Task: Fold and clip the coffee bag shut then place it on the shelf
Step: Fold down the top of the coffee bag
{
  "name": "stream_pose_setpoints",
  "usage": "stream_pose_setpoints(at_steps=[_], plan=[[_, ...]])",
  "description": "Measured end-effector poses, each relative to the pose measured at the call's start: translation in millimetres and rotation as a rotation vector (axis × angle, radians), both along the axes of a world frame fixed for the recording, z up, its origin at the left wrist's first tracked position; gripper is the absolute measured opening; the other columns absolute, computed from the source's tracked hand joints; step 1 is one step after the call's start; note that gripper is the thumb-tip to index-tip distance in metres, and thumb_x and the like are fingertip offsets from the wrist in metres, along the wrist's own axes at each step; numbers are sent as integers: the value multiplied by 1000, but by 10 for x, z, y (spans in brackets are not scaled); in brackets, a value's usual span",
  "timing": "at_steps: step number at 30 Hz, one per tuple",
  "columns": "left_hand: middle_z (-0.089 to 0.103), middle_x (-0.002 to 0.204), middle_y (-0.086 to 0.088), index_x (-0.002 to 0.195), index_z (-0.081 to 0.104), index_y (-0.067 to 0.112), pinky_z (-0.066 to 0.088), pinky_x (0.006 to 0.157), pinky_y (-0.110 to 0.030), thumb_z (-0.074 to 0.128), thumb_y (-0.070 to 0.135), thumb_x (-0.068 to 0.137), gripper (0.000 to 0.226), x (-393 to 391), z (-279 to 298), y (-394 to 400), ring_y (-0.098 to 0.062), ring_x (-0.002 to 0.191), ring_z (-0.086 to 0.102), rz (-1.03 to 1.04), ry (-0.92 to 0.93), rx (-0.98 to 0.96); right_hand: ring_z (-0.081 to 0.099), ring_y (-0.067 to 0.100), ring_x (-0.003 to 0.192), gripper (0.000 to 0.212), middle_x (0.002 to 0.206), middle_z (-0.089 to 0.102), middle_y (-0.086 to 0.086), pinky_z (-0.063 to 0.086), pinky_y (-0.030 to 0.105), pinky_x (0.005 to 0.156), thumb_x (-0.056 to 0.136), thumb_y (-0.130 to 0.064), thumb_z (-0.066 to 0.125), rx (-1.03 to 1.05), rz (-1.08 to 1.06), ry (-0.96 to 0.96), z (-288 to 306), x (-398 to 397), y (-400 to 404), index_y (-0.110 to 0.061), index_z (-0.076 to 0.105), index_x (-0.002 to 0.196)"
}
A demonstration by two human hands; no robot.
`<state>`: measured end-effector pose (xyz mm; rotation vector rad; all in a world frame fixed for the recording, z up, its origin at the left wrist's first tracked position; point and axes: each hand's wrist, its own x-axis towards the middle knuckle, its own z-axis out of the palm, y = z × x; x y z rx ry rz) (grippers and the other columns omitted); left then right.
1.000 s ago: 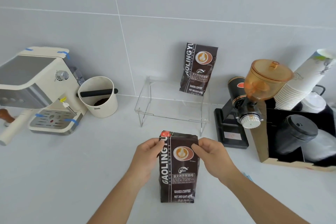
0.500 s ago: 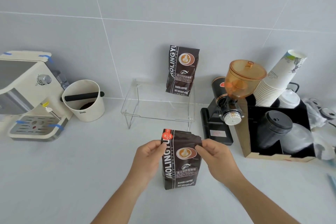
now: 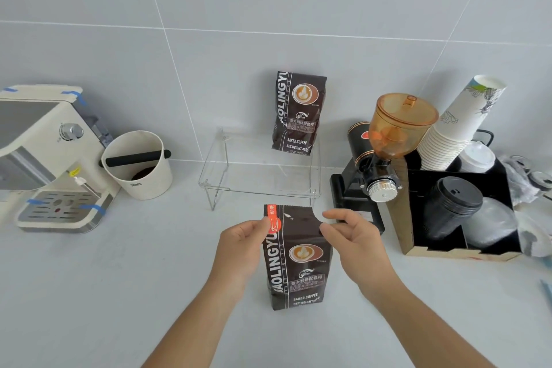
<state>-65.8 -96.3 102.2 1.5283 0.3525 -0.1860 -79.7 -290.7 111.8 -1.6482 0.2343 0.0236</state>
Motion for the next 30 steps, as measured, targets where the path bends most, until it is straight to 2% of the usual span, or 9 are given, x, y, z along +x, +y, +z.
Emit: stream_pose_setpoints(at_steps=[5,9,12,15,19,21,24,27,30], plan=[[80,75,2,71,78,21,53,83,-34,64,36,87,26,62,53,-18,-12,72,71,17,15,-7,51,10,50,28,58,72,-6,41,24,48,89,-14,65,-66,0,-6,36,63,48,-40,62,78],[78,68,2,62,75,19,53,84,-37,65,31,87,30,73,55,-32,-12,66,68,33,12,7,49,22,62,30,60,71,1,39,33,54,89,-7,65,-4,-1,-20,28,49,38,-34,66,76],[77,67,1,59,74,19,53,82,-36,66,31,87,32,57,51,-40,-11,64,68,23,10,7,53,26,69,32,75,75,16,43,33,61,89,1,62,38,19,-41,21,32,27,-26,73,78],[77,67,1,59,74,18,53,81,-34,69,30,86,29,37,75,-28,-14,68,67,18,-18,-6,65,15,68,42,73,77,3,51,22,64,91,4,59,-27,63,-56,33,34,18,-32,76,82],[76,61,7,84,71,25,46,47,-9,73,29,82,4,22,139,5,-3,53,66,54,-73,73,62,0,60,47,63,70,-13,49,9,58,90,3,58,-163,150,-72,105,79,-24,-42,72,93],[76,62,9,98,63,36,43,43,-7,71,27,84,19,16,147,34,0,52,67,14,-127,124,59,-1,58,41,62,67,-17,49,9,60,87,-2,65,-247,208,-78,144,98,-19,-41,71,99],[76,63,8,108,67,31,47,56,-8,71,22,84,26,25,161,86,-3,59,69,-130,-210,228,58,-4,57,29,58,63,-23,47,6,60,84,-8,73,-386,253,-80,191,127,12,-27,75,106],[78,88,11,112,71,25,53,81,-16,77,16,76,37,31,168,163,3,84,72,-249,-235,349,56,0,60,20,64,63,-17,47,10,63,82,-14,75,-511,254,-81,226,147,22,-24,78,99],[73,96,18,108,73,23,46,82,-4,78,19,77,32,30,164,216,18,88,65,-286,-307,479,57,-3,63,11,72,67,-14,48,10,61,84,-17,73,-573,292,-89,246,136,29,-24,78,91]])
